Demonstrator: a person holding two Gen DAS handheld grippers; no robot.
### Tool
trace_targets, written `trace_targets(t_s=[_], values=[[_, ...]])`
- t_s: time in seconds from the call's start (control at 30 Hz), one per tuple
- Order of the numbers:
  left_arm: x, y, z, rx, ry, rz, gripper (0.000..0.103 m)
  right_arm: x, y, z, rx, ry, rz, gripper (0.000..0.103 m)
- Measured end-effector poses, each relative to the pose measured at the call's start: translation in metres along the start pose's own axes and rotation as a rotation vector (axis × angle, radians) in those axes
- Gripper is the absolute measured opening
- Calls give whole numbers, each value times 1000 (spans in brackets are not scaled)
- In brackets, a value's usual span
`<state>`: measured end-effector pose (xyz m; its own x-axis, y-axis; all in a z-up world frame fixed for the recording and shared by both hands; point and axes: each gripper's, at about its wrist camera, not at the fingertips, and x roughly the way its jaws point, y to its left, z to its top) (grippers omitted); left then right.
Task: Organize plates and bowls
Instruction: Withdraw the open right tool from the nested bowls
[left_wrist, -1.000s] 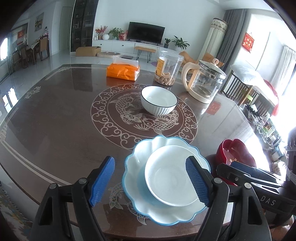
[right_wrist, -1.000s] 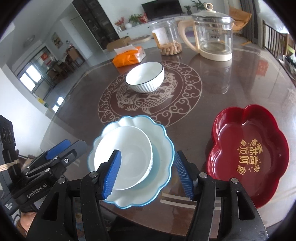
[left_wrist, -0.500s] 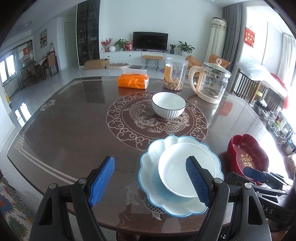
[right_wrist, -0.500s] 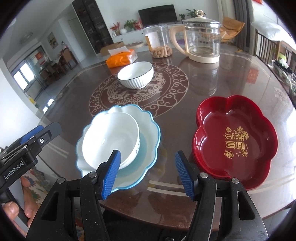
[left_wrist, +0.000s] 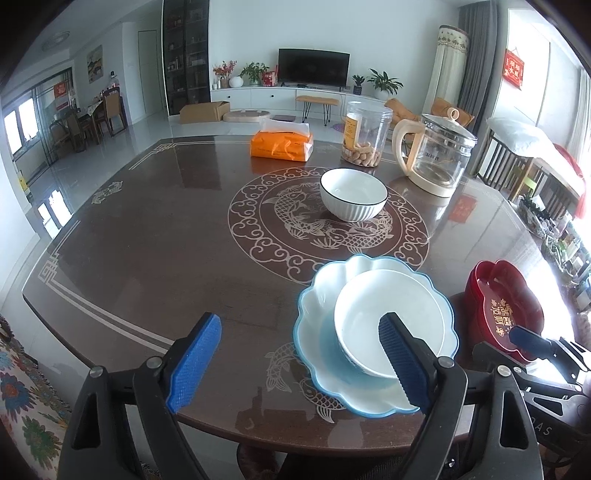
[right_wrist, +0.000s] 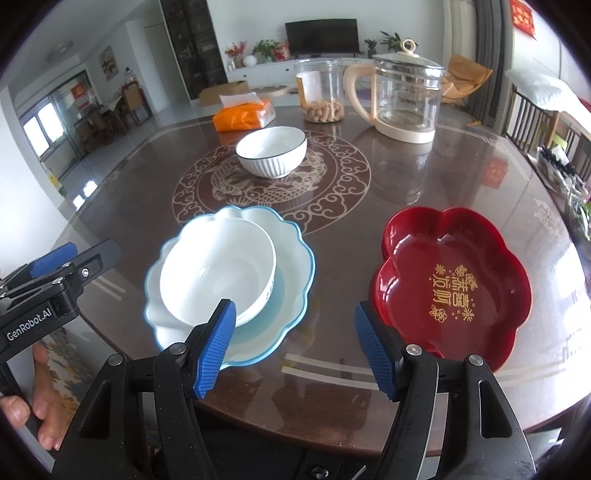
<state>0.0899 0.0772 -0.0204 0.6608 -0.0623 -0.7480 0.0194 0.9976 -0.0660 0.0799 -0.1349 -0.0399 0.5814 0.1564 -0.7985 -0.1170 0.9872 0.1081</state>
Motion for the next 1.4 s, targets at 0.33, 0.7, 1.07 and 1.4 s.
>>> trace_targets(t_s=[0.33, 0.7, 1.07, 1.4], values=[[-4, 35, -5, -77, 19, 7, 87, -25, -6, 13, -6, -76, -45, 71], [4, 53, -2, -98, 46, 28, 87, -35, -8, 37, -31, -97, -138, 76], [18, 58, 2, -80, 76, 31, 87, -23, 9, 46, -129, -106, -204, 76], [56, 53, 40, -8, 156, -25, 87, 15, -22, 67, 55, -34, 117, 76]])
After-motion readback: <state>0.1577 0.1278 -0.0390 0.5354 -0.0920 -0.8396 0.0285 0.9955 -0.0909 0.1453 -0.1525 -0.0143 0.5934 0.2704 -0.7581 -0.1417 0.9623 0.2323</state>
